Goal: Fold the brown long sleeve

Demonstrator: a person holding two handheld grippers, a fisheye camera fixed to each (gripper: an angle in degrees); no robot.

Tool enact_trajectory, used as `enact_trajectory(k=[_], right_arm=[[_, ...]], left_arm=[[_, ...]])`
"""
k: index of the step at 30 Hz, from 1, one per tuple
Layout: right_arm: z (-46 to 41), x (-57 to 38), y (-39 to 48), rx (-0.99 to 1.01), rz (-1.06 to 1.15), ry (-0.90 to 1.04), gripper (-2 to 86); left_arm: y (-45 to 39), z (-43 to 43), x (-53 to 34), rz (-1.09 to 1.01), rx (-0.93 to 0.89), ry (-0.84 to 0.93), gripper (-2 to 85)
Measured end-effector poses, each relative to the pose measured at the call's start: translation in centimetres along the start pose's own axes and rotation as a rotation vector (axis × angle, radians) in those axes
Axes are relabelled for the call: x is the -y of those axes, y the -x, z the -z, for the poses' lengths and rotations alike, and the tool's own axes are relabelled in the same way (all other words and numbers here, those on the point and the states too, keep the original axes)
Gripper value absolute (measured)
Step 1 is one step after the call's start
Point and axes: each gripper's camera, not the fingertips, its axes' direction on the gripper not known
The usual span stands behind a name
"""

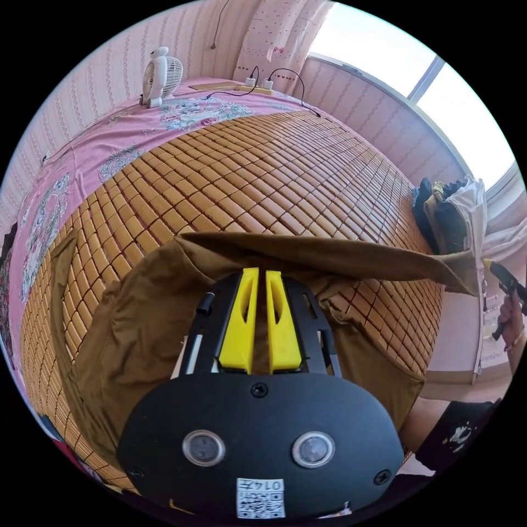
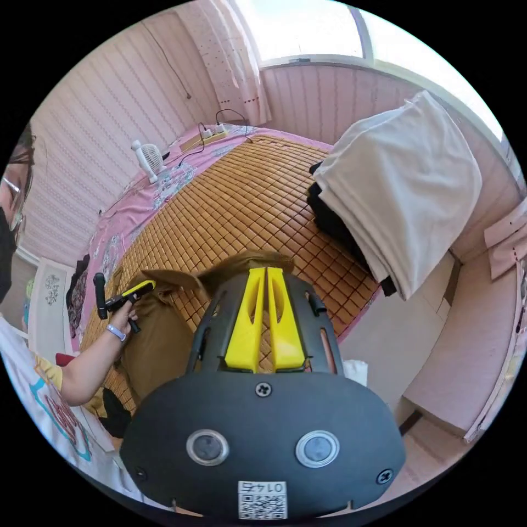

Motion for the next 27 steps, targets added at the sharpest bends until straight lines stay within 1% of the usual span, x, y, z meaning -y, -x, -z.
enact_trajectory(k=[2,5,10,12,14,17,18,21,24,26,27], right_arm=[[-0.6,0.3,-1.2,-0.061,0.008,-0.032,4.0],[-3.8,0.1,-2.1,-0.069,0.033,0.076,6.7],[-9.0,-4.0,1.7,-0.122,0.353,0.195,8.2],[-11.3,-4.7,2.2,-0.161,0.403,0.231,8.0],[-13.5,-5.2,1.9,-0.17,0.388,0.308,6.8],[-13.6,-5.6,0.8,-0.106,0.353,0.312,3.1],[-13.1,-5.5,0.1,-0.119,0.319,0.307,1.8],[-10.7,-4.3,-1.2,0.02,0.301,0.349,1.0],[-6.9,-1.0,-1.7,0.049,0.329,0.283,1.4],[-5.6,1.3,-1.7,-0.022,0.373,0.176,2.3],[-5.7,2.5,-1.5,-0.102,0.394,0.126,3.4]], left_arm=[[-0.3,0.1,0.3,0.003,-0.012,-0.016,1.7],[-1.0,0.2,0.7,-0.022,-0.006,-0.026,3.2],[-2.4,-0.4,1.7,-0.082,0.027,-0.021,4.4],[-2.6,-1.1,2.2,-0.076,0.026,-0.008,4.7],[-2.8,-2.3,2.8,-0.081,0.043,0.034,4.7],[-3.3,-2.8,3.0,-0.103,0.062,0.021,4.6],[-3.4,-2.9,3.1,-0.106,0.064,0.022,4.5],[-3.3,-3.1,3.3,-0.092,0.049,0.029,3.8],[-3.1,-2.7,3.6,-0.075,0.016,0.009,3.8],[-3.2,-1.9,4.0,-0.065,0.02,-0.05,4.5],[-3.2,-1.6,4.1,-0.062,0.023,-0.064,4.7]])
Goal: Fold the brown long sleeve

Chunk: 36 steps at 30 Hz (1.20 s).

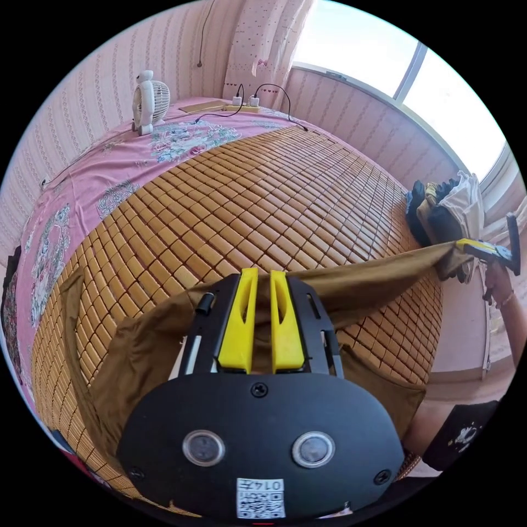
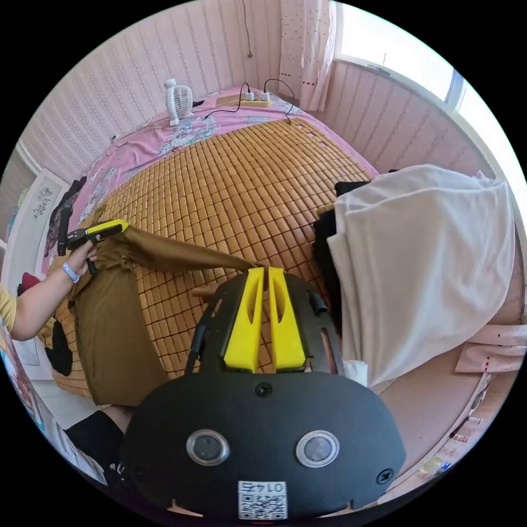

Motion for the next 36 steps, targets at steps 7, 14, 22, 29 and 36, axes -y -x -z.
enact_trajectory(k=[7,14,22,29,36], right_arm=[[-5.1,0.4,0.3,-0.037,-0.021,0.072,7.5],[-8.3,2.0,2.7,0.089,-0.034,0.015,10.2],[-5.7,-0.7,1.4,0.104,-0.221,-0.099,1.2],[0.5,-7.5,-3.2,0.258,-0.574,-0.273,1.3],[-8.2,-12.0,-1.1,0.029,-0.558,0.216,4.7]], left_arm=[[-0.7,0.9,0.9,-0.018,0.02,-0.05,5.6],[-2.0,-3.4,-0.4,-0.033,0.027,0.106,5.6],[-2.3,-3.6,-1.2,-0.025,0.027,0.067,4.8],[-2.4,-3.6,-1.3,-0.06,0.009,0.083,4.8],[-2.6,-3.4,-1.8,-0.072,0.011,0.099,4.8]])
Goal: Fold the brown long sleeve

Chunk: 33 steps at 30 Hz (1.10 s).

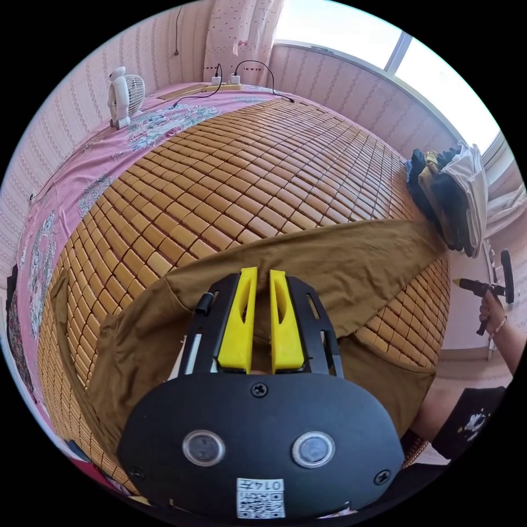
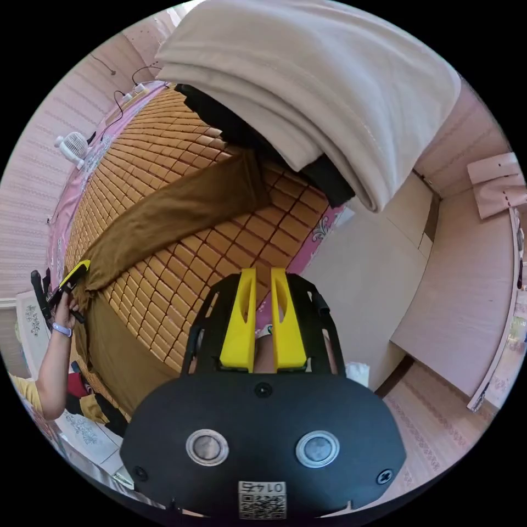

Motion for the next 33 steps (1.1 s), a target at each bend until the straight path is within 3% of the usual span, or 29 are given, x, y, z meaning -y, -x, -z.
enact_trajectory(k=[3,9,16,22,26,33], right_arm=[[0.3,0.2,2.1,0.025,0.044,-0.079,4.4],[-2.0,4.2,10.2,-0.17,0.26,-0.202,0.5],[-4.9,4.9,14.8,-0.38,0.49,-0.16,-0.5],[-5.2,5.7,15.3,-0.337,0.414,-0.191,-0.5],[-5.7,5.6,16.8,-0.434,0.412,-0.213,-0.5],[-5.5,6.9,16.2,-0.364,0.286,-0.203,-0.8]], left_arm=[[0.1,0.1,-0.3,-0.007,-0.004,0.011,4.9],[-0.1,0.3,-1.5,0.033,-0.002,-0.011,4.3],[-0.2,0.5,-2.7,0.066,-0.007,-0.018,-0.1],[-0.6,0.6,-3.4,0.092,0.025,-0.048,-0.9],[-1.2,0.4,-3.3,0.066,0.045,-0.043,-1.0],[-0.5,1.5,-5.6,0.095,-0.065,-0.102,-1.0]])
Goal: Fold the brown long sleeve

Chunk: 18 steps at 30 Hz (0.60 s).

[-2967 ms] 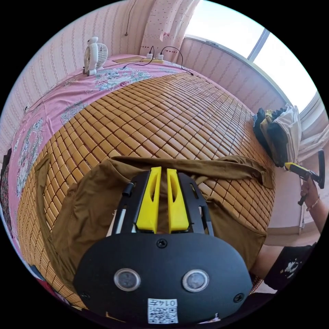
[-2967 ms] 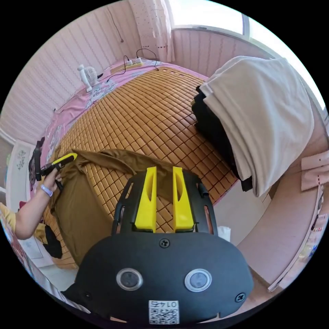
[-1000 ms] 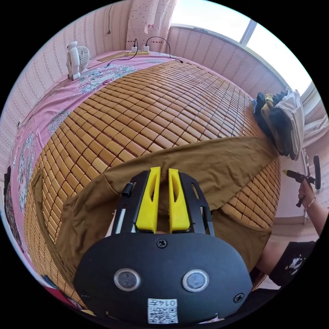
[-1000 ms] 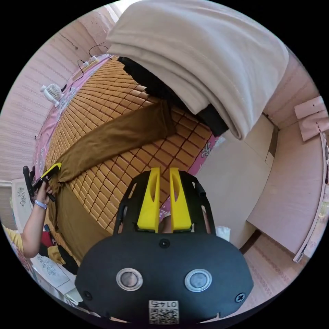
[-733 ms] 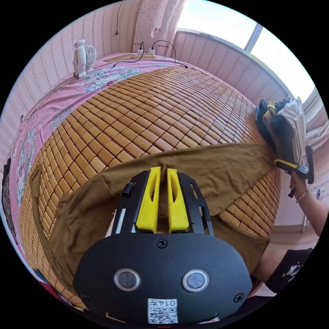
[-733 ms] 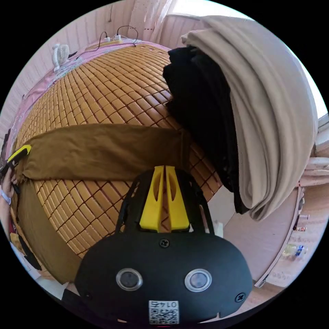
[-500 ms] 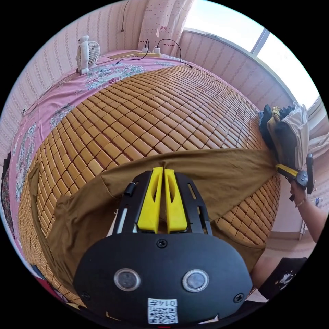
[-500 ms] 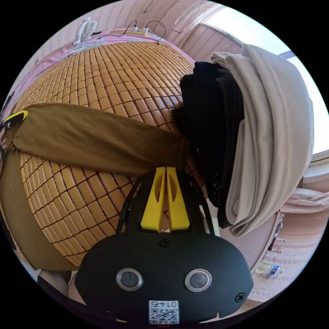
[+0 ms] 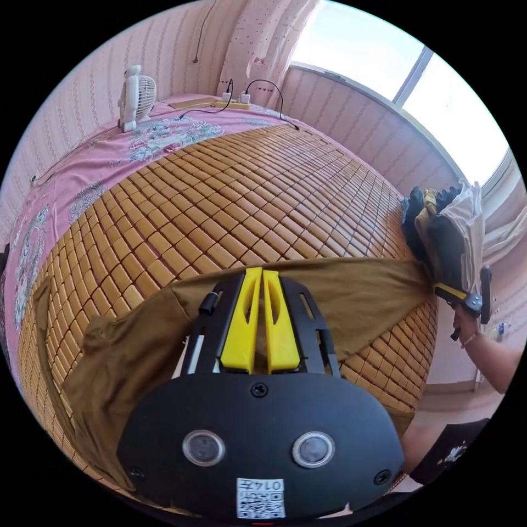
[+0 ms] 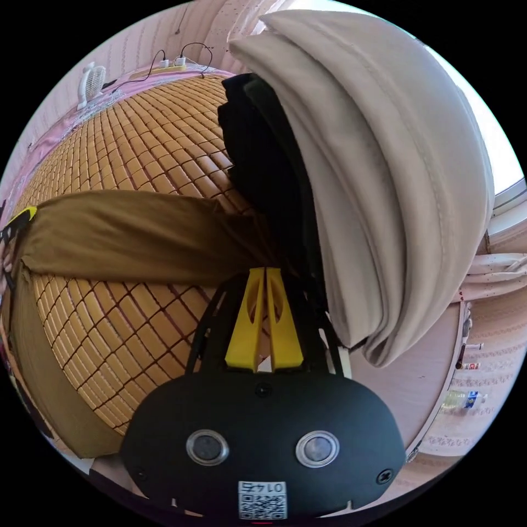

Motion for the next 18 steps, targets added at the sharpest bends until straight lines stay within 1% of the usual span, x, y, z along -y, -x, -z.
enact_trajectory(k=[2,5,9,11,12,13,14,16,17,18], right_arm=[[0.3,0.1,-0.3,0.014,-0.032,0.021,-0.9],[1.8,-0.9,-0.2,-0.001,-0.03,0.034,-1.0],[4.1,-3.3,1.0,0.059,-0.003,0.073,-0.9],[5.6,-3.6,3.2,0.105,0.064,0.065,-0.8],[6.8,-3.4,5.5,0.126,0.142,0.032,-0.7],[8.1,-3.1,8.3,0.147,0.24,-0.017,-0.5],[8.7,-2.9,9.9,0.162,0.291,-0.039,-0.4],[10.6,-1.3,16.6,0.279,0.491,-0.095,0.8],[11.0,-0.9,18.4,0.315,0.541,-0.103,1.3],[12.0,0.0,22.0,0.392,0.63,-0.124,2.2]], left_arm=[[0.1,2.9,-2.1,0.006,0.006,-0.1,-1.0],[0.8,7.4,-6.1,0.04,0.001,-0.173,-0.9],[2.4,12.3,-13.6,0.134,0.057,-0.164,-0.7],[3.6,14.7,-19.5,0.231,0.108,-0.105,0.0],[3.9,15.3,-21.0,0.256,0.121,-0.087,0.5],[4.4,16.3,-23.9,0.311,0.148,-0.051,1.5],[4.8,17.2,-26.8,0.373,0.165,-0.023,2.8],[5.4,18.4,-30.8,0.466,0.162,0.0,4.4],[5.8,19.1,-33.2,0.525,0.159,0.009,5.2],[5.9,19.4,-34.4,0.551,0.16,0.013,5.5]])
